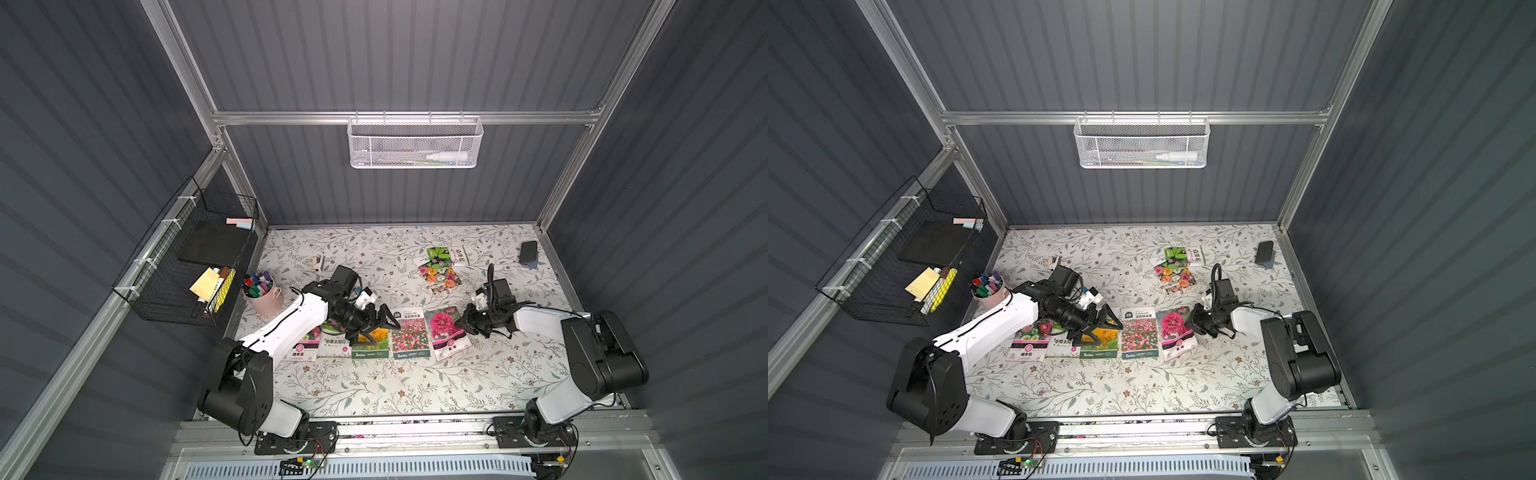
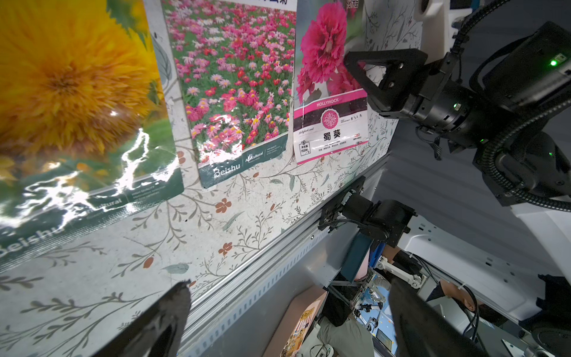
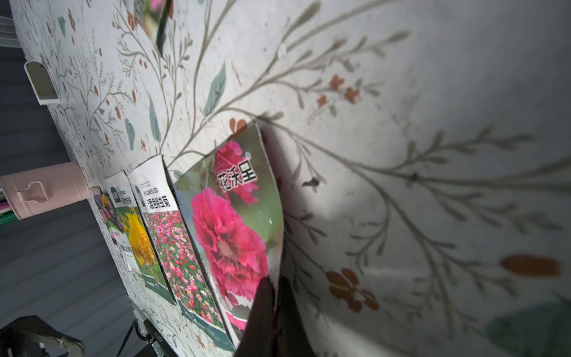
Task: Arrange the seed packets in a row
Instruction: Place the seed packet at the center of the board.
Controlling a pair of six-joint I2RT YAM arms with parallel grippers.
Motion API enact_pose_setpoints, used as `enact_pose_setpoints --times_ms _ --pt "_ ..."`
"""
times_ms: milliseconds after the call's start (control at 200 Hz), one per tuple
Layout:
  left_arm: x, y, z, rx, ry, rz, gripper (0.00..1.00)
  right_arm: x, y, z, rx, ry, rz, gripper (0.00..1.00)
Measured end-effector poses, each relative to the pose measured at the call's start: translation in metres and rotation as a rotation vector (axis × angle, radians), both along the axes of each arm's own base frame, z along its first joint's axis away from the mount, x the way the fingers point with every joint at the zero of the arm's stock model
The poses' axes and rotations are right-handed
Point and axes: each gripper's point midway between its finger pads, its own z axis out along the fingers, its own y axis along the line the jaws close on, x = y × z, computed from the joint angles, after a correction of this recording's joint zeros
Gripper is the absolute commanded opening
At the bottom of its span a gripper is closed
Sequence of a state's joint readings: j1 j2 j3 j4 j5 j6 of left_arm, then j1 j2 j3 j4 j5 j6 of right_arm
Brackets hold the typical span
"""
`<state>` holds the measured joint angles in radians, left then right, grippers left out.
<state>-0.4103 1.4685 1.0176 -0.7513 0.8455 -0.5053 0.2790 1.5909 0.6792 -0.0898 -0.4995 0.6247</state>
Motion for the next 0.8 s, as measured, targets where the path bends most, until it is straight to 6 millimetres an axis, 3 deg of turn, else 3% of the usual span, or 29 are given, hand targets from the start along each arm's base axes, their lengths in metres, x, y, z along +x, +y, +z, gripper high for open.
enact_pose_setpoints --times_ms 240,800 --pt "0.0 0.0 0.0 0.0 0.0 0.0 0.99 0.007 0.006 0.013 -0.024 -0.071 -0.02 0.0" --pt "0.0 0.0 0.0 0.0 0.0 0.0 0.99 -0.001 0.015 0.005 -0.069 -0.064 -0.033 0.0"
